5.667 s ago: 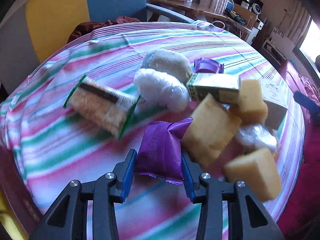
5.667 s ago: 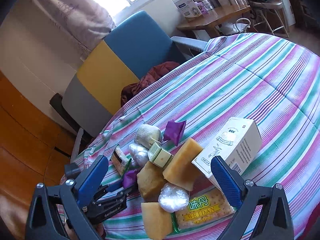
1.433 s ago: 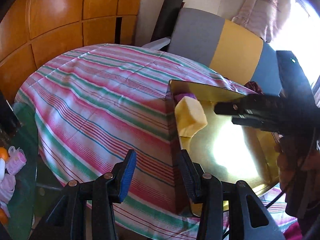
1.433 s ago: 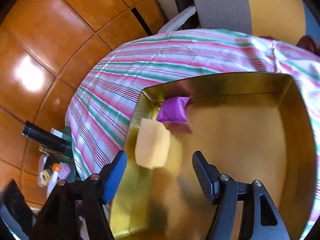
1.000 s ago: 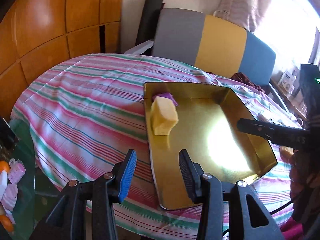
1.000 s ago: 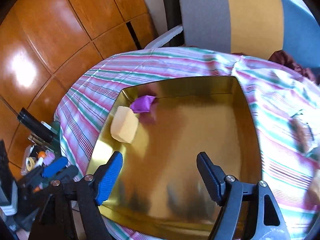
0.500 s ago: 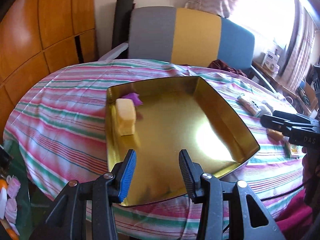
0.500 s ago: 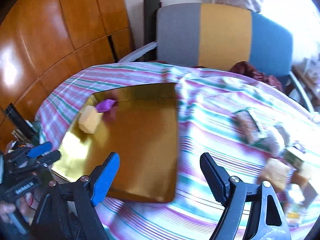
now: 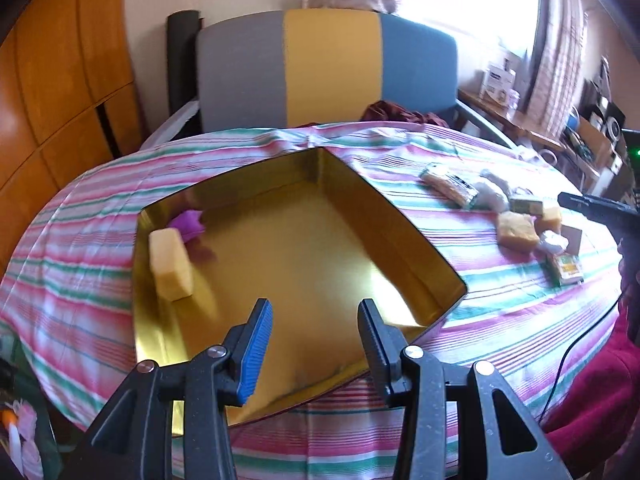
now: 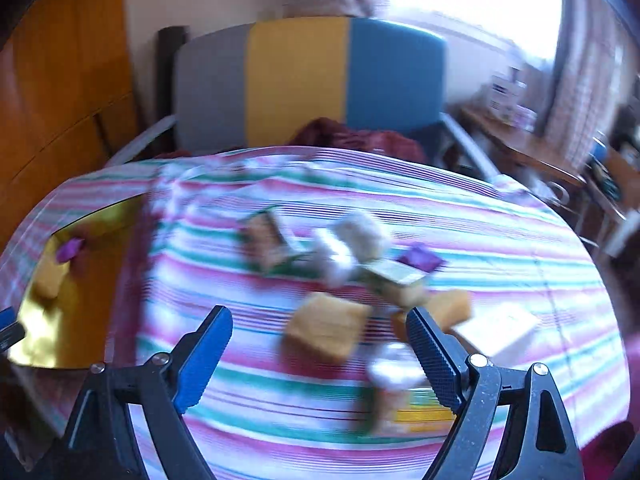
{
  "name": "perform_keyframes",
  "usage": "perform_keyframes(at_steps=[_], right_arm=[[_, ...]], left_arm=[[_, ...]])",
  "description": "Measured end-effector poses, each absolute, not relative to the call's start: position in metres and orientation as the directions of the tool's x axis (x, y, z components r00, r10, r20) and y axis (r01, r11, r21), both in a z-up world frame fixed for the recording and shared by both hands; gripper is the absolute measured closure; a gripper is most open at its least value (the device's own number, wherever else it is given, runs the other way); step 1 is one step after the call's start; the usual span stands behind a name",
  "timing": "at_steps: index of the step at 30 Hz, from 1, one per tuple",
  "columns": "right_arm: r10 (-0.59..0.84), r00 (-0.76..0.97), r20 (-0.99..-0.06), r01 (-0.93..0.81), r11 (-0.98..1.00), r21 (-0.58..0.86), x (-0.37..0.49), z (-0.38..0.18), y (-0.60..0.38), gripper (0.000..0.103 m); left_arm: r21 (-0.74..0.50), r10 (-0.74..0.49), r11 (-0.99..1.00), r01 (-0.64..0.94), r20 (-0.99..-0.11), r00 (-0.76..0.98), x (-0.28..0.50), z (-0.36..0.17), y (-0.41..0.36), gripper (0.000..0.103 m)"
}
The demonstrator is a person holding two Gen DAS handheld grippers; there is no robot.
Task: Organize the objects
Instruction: 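Move both tools back toward the remaining items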
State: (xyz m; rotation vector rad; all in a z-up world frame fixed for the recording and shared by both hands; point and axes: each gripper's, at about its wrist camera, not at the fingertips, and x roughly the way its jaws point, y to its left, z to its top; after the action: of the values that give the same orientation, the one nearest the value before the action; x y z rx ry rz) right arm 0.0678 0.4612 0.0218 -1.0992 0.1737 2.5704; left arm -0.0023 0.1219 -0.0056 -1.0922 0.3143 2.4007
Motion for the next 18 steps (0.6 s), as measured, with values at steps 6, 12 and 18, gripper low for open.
perform_keyframes(at_steps=[6, 12, 18], right_arm=[[0.313, -0.626, -0.715, -0.511, -0.856, 0.073, 0.093, 0.005, 0.516, 0.013], [0.339, -0.643, -0.686, -0.633, -0.739, 0.228, 0.116, 0.011, 0.554, 0.010], [0.344, -0.633, -0.693, -0.701, -0.635, 0.325, 0.133, 0.006, 0.576, 0.009]], left_arm=[[0.035, 0.352, -0.819, -0.573, -0.758, -0.549, 0.005, -0.003, 0.151, 0.059], [0.027, 0.390, -0.770, -0.638, -0.771, -0.504, 0.011, -0.005, 0.187, 0.059], [0.011, 0.439, -0.698, -0.716, -0.783, -0.440, 0.021, -0.008, 0.228, 0.059]])
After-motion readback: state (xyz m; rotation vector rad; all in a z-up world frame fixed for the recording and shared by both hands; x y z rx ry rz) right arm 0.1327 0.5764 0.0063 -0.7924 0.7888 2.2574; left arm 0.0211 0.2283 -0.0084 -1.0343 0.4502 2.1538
